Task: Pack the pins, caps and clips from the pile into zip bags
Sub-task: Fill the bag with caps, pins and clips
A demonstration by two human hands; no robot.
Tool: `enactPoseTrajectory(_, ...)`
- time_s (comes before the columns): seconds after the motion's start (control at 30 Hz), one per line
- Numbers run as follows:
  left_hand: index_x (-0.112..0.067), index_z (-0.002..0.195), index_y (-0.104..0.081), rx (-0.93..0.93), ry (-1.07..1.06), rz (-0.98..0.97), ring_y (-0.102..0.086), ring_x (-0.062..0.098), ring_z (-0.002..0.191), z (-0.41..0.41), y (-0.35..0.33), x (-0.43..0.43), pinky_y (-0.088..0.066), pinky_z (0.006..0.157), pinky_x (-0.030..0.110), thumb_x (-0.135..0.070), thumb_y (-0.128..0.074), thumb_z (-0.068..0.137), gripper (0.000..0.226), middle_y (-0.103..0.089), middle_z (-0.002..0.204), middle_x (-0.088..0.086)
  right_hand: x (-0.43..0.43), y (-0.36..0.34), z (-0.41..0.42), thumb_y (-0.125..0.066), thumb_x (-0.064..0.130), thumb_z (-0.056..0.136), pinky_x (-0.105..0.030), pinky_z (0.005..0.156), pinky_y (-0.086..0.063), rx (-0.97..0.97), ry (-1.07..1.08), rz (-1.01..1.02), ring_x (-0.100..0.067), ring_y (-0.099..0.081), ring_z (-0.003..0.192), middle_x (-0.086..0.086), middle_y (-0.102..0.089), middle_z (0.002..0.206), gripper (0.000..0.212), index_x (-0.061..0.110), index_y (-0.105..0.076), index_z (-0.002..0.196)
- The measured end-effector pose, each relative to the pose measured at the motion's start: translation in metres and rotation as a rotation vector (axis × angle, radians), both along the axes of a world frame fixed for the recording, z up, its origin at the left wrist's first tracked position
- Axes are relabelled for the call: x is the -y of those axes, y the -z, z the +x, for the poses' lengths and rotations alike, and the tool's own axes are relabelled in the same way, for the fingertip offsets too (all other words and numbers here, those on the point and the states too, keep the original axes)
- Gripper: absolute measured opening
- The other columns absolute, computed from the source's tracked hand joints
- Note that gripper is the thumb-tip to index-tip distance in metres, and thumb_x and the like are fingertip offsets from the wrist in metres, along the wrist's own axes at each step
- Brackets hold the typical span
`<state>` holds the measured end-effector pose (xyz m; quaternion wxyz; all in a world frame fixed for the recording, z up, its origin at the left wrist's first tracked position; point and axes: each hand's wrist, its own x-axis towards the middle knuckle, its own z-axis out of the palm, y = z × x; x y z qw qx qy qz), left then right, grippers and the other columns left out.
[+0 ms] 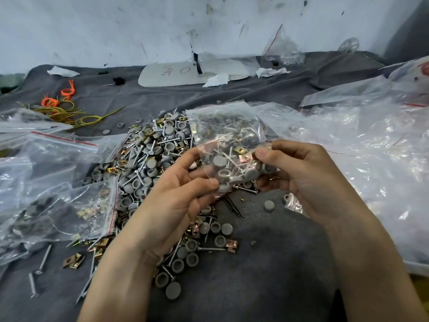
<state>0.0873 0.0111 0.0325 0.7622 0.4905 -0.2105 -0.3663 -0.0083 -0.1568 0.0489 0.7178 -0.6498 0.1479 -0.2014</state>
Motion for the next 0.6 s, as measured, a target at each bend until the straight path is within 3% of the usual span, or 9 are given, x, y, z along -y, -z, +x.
enactPoseTrajectory(0.13, -0.014, 0.131, -0.057, -0.007, 0.005, 0.017, -0.071, 0.025, 0.098, 0.0015, 0.0004, -0.0007, -0.058, 0.087, 0.032, 0.006, -0.056, 0.070, 0.064, -0.070, 0.116, 0.021, 0.0007, -0.0019, -0.0017, -0.069, 0.031, 0.069, -0.026, 0.047, -0.053, -0.022, -0.011, -0.017, -0.022, -0.064, 0.051, -0.012, -0.068, 0.065, 0.020, 0.012, -0.075, 0.071)
enactPoseTrajectory(0.23, -0.016, 0.132, -0.057, 0.014, 0.012, 0.023, -0.071, 0.021, 0.092, 0.0014, 0.0004, -0.0011, -0.059, 0.081, 0.028, 0.008, -0.056, 0.070, 0.066, -0.072, 0.110, 0.017, 0.0009, -0.0006, -0.0014, -0.066, 0.025, 0.082, -0.027, 0.046, -0.054, -0.029, 0.000, 0.002, -0.021, -0.064, 0.048, -0.007, -0.064, 0.056, 0.021, 0.012, -0.074, 0.068)
enactPoseTrajectory(0.33, -0.017, 0.133, -0.055, 0.042, 0.016, 0.025, -0.072, 0.017, 0.087, -0.0001, 0.0003, -0.0009, -0.058, 0.082, 0.029, 0.018, -0.062, 0.071, 0.072, -0.074, 0.101, 0.010, 0.0007, -0.0003, -0.0010, -0.062, 0.021, 0.089, -0.028, 0.046, -0.055, -0.039, 0.010, 0.008, -0.021, -0.064, 0.048, -0.005, -0.063, 0.053, 0.026, 0.013, -0.074, 0.067)
enactPoseTrajectory(0.6, -0.016, 0.135, -0.054, 0.033, 0.005, 0.031, -0.070, 0.022, 0.089, -0.0013, -0.0011, -0.0012, -0.057, 0.085, 0.033, 0.008, -0.052, 0.068, 0.071, -0.072, 0.103, 0.015, 0.0008, 0.0000, -0.0010, -0.061, 0.018, 0.090, -0.022, 0.039, -0.047, -0.047, 0.027, 0.004, -0.023, -0.064, 0.047, -0.010, -0.065, 0.056, 0.026, 0.012, -0.074, 0.068)
